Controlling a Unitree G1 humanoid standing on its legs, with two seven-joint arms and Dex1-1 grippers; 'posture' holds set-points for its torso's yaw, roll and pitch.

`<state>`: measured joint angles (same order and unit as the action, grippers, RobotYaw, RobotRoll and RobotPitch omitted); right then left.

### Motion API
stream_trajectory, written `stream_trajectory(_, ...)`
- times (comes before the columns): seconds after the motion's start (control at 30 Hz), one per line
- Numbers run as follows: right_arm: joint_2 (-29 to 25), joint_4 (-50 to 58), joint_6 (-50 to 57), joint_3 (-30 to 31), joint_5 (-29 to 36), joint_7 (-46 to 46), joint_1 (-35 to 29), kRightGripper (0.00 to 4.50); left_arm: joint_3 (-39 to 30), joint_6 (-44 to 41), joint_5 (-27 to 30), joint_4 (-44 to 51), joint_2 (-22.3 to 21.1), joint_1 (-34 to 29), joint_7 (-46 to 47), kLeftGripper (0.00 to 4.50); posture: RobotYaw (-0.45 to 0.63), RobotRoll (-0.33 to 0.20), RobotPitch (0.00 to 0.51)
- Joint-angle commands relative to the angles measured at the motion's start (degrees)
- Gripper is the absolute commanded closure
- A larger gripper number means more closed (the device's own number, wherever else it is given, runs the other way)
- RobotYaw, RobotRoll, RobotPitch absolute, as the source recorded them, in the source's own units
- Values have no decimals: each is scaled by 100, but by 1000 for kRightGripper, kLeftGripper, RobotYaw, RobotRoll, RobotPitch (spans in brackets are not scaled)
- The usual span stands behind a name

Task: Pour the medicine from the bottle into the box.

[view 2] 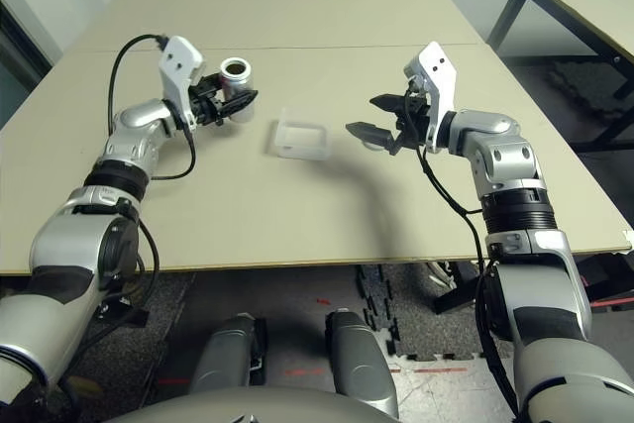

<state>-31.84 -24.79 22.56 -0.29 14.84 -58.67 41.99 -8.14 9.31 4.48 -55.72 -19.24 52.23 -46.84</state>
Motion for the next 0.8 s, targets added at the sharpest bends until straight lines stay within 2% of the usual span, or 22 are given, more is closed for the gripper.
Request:
stream_trajectory(0.03, -23, 15, 0, 10, -9, 0, -39, 0, -92, 176, 192, 348, 58, -388, 205, 1949, -21, 0, 112)
stream_trajectory(0.3, -72, 91, 21, -42, 9, 39, -133, 0, -170, 527, 405, 448, 231, -967, 390, 1949, -35, 0, 117)
stream_trajectory(0.8, -102, 207, 95, -73, 34, 90, -171, 0, -195, 824, 369, -334, 117, -868, 445, 1949, -48, 0, 121)
